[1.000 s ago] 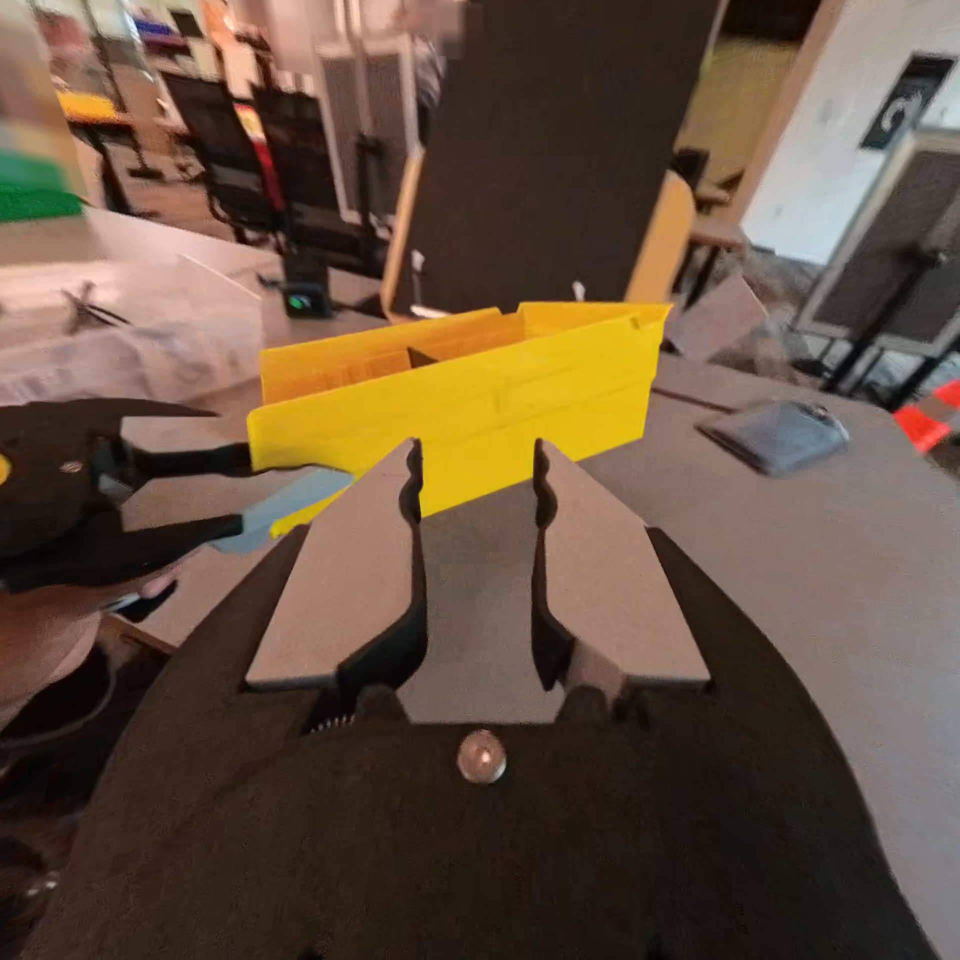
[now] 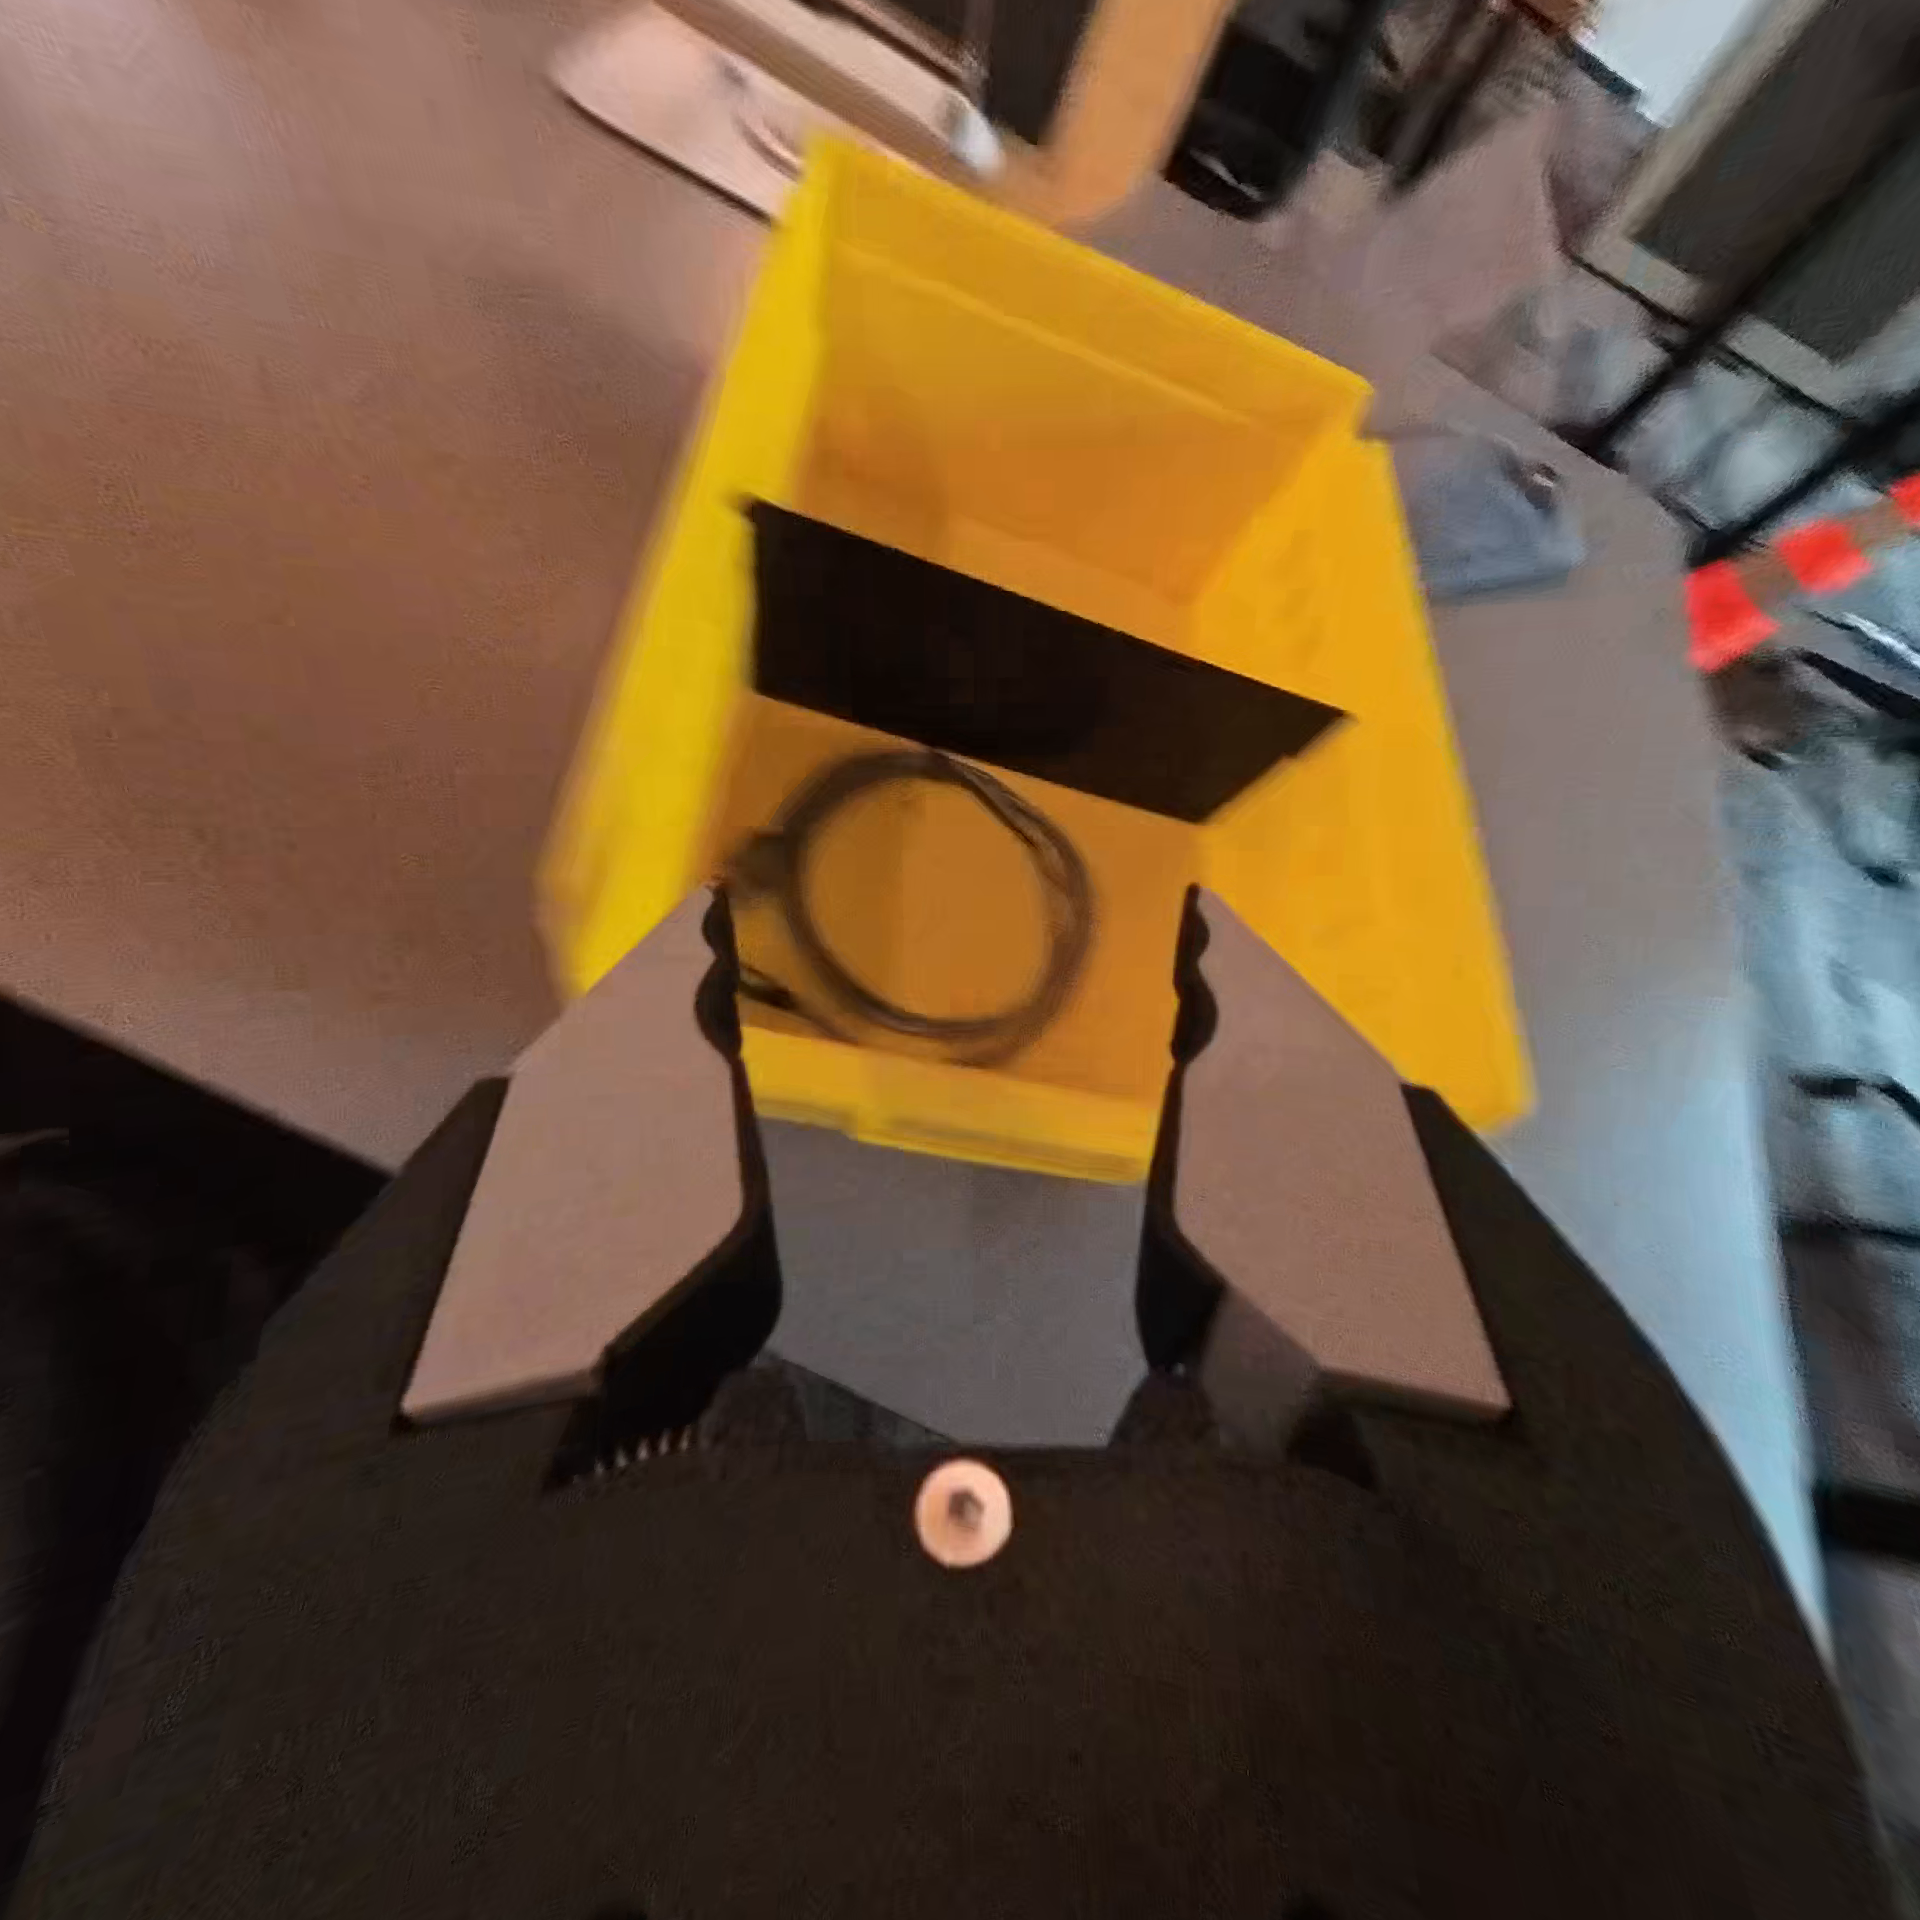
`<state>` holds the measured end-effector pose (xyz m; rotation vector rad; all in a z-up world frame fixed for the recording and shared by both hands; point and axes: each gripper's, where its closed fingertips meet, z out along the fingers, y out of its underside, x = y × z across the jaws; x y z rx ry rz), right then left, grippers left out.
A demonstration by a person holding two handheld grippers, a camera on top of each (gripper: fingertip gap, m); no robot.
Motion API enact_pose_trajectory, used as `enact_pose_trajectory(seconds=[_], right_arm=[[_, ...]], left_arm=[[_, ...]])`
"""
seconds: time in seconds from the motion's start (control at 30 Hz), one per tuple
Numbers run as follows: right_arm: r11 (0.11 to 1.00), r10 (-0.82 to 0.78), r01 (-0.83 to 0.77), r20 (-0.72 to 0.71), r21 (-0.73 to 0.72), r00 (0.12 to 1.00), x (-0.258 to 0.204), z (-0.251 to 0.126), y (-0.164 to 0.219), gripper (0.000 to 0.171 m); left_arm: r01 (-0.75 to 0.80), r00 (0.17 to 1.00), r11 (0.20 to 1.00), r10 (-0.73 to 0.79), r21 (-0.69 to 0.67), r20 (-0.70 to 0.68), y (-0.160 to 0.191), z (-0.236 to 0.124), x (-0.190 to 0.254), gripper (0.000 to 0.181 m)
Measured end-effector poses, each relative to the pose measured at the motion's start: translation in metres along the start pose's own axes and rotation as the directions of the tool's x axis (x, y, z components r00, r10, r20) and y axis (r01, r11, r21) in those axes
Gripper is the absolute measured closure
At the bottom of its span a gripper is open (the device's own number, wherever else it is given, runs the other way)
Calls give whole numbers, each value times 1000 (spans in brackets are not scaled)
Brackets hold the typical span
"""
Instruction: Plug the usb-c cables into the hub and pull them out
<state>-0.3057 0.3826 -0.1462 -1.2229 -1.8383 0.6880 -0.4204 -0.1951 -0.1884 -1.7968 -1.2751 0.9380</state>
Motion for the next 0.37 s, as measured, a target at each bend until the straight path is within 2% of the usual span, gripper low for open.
enact_pose_trajectory(seconds=[0.03, 0.07, 0.1, 0.17, 0.2, 0.23, 0.27, 0.33, 0.37], right_arm=[[999, 8, -12, 67, 52, 998, -18, -4, -9, 110], [997, -11, 4, 87, 82, 996, -30, -3, -12, 134], [994, -44, 36, 69, 106, 997, -36, 0, -12, 148], [991, -57, 56, 7, 118, 998, -32, 10, -7, 148], [995, -46, 44, 20, 88, 999, -32, 15, 0, 138], [998, -13, 11, 30, 54, 999, -28, 15, 6, 112], [999, 32, -34, 37, 40, 999, -21, 12, 9, 100], [990, 98, -109, 121, 90, 988, -16, -6, 6, 105], [981, 108, -137, 205, 134, 973, -22, -17, 1, 100]], left_arm=[[9, 1000, 1000, -9, 4, 6, 0, 10, 3, 173], [20, 1000, 1000, -19, 15, -12, -3, 15, 11, 176], [36, 999, 999, -35, 18, -38, -7, 18, 20, 178], [33, 998, 999, -32, 17, -51, -13, 23, 36, 179], [25, 998, 1000, -24, 19, -55, -15, 25, 44, 179], [17, 998, 1000, -15, 23, -68, -16, 25, 51, 179], [10, 996, 1000, -8, 23, -86, -17, 25, 57, 178], [23, 991, 1000, -21, 16, -129, -15, 25, 66, 168], [35, 988, 999, -32, 20, -149, -16, 24, 69, 158]])
